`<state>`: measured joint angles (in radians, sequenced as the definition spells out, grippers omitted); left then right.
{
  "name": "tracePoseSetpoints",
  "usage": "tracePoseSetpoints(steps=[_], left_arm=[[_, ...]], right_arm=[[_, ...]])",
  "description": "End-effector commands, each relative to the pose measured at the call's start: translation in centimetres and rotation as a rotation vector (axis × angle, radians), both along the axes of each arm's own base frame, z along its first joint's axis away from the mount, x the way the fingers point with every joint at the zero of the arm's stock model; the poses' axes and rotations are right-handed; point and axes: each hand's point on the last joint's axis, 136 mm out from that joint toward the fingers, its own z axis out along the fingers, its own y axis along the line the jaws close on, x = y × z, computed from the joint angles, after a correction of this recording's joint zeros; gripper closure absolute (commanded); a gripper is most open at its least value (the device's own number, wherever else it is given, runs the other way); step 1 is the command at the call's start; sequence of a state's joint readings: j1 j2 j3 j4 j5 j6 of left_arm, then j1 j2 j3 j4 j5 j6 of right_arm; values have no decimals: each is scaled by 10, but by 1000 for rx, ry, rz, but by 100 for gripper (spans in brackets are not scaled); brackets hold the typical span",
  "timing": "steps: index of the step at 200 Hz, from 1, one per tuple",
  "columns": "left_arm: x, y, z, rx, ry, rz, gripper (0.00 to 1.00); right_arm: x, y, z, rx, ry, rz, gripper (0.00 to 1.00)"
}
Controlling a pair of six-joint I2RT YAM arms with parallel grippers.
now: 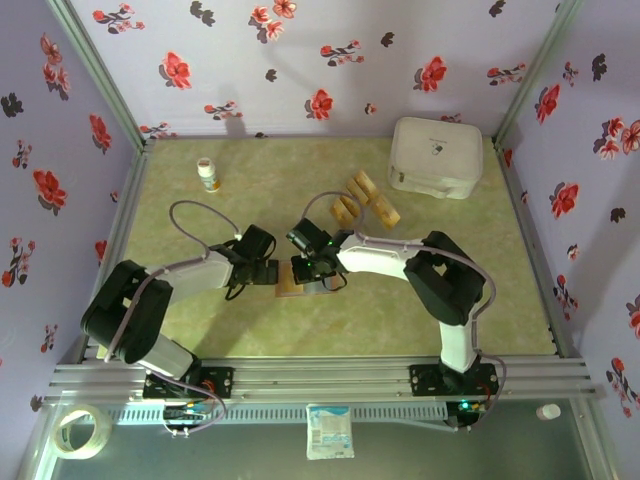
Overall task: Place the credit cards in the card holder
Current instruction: Insert the credit card into the card slot.
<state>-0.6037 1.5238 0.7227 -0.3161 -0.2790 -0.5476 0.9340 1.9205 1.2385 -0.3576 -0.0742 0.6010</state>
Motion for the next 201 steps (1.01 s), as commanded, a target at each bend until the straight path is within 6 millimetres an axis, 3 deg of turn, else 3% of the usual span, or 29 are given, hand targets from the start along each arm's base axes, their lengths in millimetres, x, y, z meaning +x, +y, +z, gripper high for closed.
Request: tracePoseSetpoints(steps=[1,31,50,85,112,124,162,201], left_arm=[[-1,1,-9,3,25,5,0],[-1,-2,-11,-9,28,-2,1],[0,-2,-7,-14,18,-6,0],[-1,-2,12,-29,-12,-13,0],[-6,-2,26,-71,-40,-11,0],[-10,-2,28,-94,-40,-12,1],[-21,-7,28,-155,-32,-26,0],[-23,-15,19,-199,-30,-50,0]], right_arm=[[0,1,-7,-4,15,13,100],[-1,7,-4,20,23,20,100],[0,6,9,37,2,18,100],[5,-12,35,51,-53,-20,100],[8,-37,38,41,-66,-69,74],[10,-46,36,43,-60,-92,68],[15,-58,31,80,-35,-144,58],[15,-58,22,78,-16,-155,56]])
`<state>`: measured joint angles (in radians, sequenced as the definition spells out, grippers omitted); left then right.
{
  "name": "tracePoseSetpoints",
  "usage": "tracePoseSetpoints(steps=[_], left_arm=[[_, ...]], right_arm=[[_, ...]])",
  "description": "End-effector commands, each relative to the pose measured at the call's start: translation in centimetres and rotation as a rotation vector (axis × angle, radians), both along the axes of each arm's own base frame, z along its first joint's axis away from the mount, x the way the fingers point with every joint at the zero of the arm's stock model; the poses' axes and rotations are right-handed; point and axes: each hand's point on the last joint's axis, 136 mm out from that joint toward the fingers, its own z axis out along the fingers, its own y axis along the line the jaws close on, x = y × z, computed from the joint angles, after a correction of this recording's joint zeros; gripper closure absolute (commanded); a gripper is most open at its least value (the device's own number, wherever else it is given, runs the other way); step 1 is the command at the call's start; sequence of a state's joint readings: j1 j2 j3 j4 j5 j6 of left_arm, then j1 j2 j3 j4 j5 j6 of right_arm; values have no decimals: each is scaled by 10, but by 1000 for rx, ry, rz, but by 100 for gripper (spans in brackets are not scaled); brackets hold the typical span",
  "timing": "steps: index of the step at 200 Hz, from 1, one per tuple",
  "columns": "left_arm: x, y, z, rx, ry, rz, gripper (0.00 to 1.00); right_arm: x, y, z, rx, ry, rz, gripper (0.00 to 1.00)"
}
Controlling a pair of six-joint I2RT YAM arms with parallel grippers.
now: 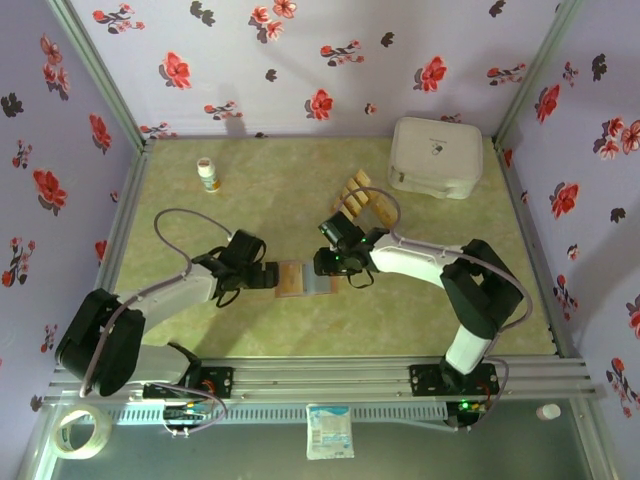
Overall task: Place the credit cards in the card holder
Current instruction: Insert the credit card into the card slot, then flip over the card slot in the card holder.
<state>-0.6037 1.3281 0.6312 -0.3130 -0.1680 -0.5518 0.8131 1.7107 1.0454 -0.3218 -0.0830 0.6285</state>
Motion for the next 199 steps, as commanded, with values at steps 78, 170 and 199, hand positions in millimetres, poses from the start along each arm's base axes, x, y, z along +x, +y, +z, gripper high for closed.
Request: tracePoseSetpoints(steps=[78,170,199], left_arm=[[-2,-5,-21,0,36,-6,1],[-4,-2,-38,107,92,-3,2],[-4,-3,-41,113,95,-8,2]], right_arm=[[2,3,-17,27,30,-28,55],[-2,-2,-37,14,65,-51,47],[-6,10,-38,73,101,-33,47]])
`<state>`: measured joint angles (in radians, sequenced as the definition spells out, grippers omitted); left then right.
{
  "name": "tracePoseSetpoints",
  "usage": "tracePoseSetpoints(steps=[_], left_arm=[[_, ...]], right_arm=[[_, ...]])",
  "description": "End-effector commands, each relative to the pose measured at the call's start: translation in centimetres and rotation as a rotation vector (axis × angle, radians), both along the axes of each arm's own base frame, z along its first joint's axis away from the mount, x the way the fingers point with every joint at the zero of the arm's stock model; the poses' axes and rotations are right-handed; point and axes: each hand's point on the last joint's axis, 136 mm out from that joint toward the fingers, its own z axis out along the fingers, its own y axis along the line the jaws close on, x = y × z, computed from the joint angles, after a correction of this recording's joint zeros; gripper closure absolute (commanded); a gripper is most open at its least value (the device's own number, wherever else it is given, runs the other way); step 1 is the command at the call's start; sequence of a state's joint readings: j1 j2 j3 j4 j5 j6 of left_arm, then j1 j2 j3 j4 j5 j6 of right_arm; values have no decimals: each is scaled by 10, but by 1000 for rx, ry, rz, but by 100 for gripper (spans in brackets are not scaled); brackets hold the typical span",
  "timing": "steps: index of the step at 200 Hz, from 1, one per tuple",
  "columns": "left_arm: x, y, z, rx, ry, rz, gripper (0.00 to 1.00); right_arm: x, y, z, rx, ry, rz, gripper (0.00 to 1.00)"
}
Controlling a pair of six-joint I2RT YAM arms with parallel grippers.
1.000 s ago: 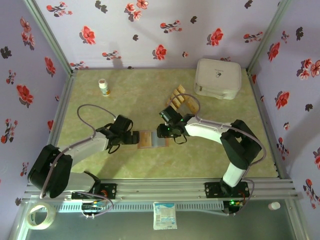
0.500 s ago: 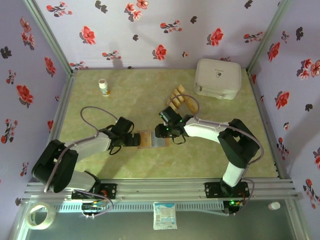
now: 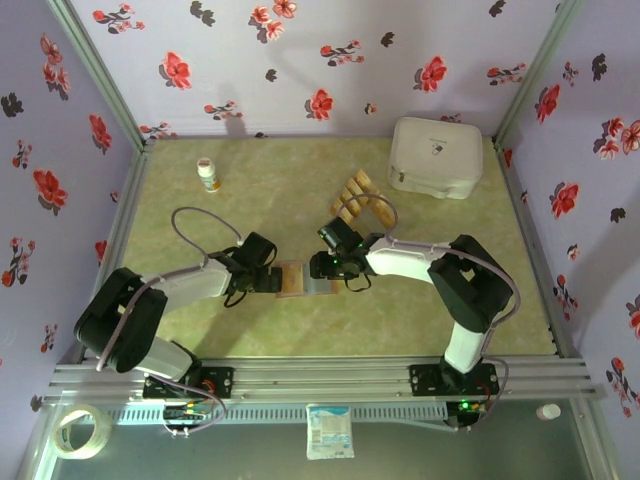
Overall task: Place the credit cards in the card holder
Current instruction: Flip over the card slot in the card holder.
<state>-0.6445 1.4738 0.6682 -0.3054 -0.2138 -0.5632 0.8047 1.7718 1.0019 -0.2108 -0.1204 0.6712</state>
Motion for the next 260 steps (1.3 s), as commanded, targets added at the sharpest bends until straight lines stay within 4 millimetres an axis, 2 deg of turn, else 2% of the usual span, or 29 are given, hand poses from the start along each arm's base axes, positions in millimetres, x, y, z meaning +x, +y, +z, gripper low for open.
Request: tracePoseSetpoints(steps=[1,45,88,119,159,198,260], left_arm=[[-4,2,-15,26,37,3,2],[-5,0,-20,30,42,-4,2],[-5,-2,-20,28,40,-9,2],[-5,-2,-17,22,32,-8,2],[-3,-3,-10,13,16,-9,2],[-3,-3,-7,10,11,-10,2],[-3,-3,-7,7,8,-8,2]], right_arm=[[-7,6,-13,41,64,-2,47],[-12,36,0,223,109,18,53],[-11,51,18,323,117,19,56],[-10,51,32,333,94,16,56],[-12,41,43,269,49,25,54],[-14,38,46,237,33,36,53],[-20,52,41,249,48,57,53]])
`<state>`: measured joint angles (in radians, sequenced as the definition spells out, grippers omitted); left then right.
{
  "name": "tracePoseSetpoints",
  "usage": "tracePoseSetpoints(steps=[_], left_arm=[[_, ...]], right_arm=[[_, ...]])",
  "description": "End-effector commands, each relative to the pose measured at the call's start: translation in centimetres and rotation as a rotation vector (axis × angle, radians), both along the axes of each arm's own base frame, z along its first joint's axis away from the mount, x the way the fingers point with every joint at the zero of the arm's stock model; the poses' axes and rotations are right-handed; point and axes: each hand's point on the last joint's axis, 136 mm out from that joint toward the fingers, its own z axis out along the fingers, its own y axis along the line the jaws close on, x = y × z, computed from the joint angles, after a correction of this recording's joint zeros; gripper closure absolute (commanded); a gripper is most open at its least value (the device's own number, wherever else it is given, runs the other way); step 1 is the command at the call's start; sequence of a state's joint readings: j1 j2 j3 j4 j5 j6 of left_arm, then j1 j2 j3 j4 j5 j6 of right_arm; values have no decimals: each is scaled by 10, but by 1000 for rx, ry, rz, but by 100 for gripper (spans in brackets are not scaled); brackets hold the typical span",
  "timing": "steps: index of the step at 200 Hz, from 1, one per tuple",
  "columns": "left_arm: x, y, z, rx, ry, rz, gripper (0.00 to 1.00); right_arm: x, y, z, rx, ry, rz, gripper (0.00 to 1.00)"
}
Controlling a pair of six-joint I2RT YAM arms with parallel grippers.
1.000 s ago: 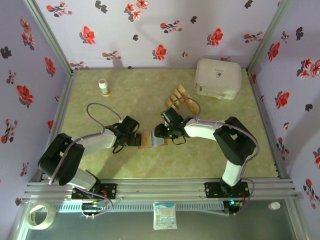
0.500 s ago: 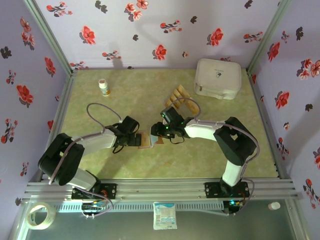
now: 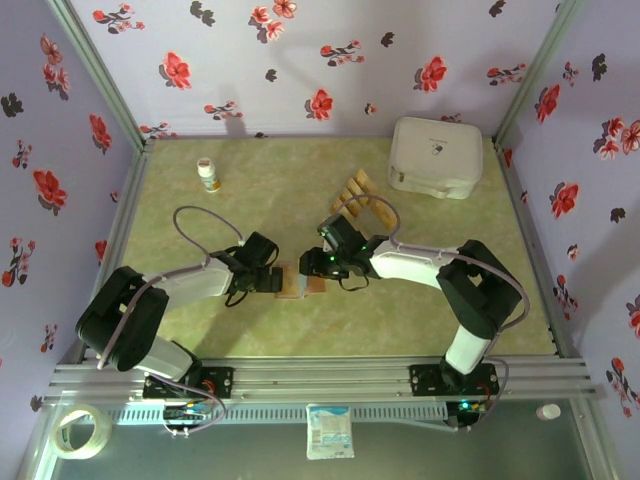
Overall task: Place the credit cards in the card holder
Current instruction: Flip over the card slot in the card holder.
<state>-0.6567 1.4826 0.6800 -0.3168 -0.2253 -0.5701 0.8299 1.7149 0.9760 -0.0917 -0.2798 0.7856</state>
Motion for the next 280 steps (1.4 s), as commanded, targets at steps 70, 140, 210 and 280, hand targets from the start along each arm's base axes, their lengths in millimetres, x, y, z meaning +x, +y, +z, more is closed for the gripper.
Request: tracePoseSetpoints(steps=[70,140,210,280], left_arm=[[-2,-2,-4,-6,-2,-11,2],[0,-2,-2,-7,-8,-15,2],[8,23,50,-35,-177,128,2],[6,35,71,-65,-251,166,1]], right_arm=[[-3,20,28,23,-55,53,49],[-2,33,17,53,-15,57,48],[1,58,8,65,11,85,48],[3,74,-16,85,67,93,50]])
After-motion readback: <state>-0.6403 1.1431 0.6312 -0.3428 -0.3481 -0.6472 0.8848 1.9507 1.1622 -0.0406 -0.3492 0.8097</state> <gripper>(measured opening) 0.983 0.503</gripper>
